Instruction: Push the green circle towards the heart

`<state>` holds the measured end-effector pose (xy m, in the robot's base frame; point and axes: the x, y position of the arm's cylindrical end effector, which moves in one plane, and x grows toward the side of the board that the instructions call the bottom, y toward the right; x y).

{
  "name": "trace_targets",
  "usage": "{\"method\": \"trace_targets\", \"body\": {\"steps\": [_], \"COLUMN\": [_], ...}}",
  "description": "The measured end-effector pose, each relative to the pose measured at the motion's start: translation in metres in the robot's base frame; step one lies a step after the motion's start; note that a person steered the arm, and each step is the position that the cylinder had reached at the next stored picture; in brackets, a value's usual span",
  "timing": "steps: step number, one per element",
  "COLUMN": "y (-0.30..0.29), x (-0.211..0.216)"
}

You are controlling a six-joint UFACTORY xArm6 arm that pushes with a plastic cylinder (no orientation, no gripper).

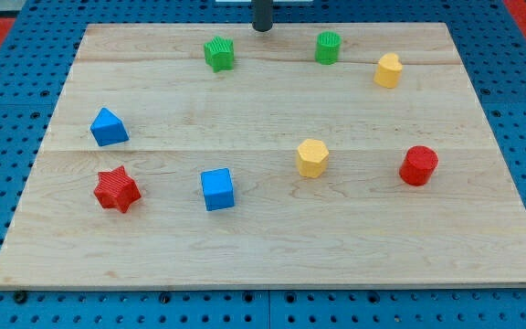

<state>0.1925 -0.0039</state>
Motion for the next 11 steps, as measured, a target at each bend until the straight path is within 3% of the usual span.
{"method": "trace_targets", "body": {"steps": [1,3,4,6,11], "y": [-0.003,-0.004,-0.002,0.059,0.117], "x": [0.0,0.052,0.052,0.052,0.052]}}
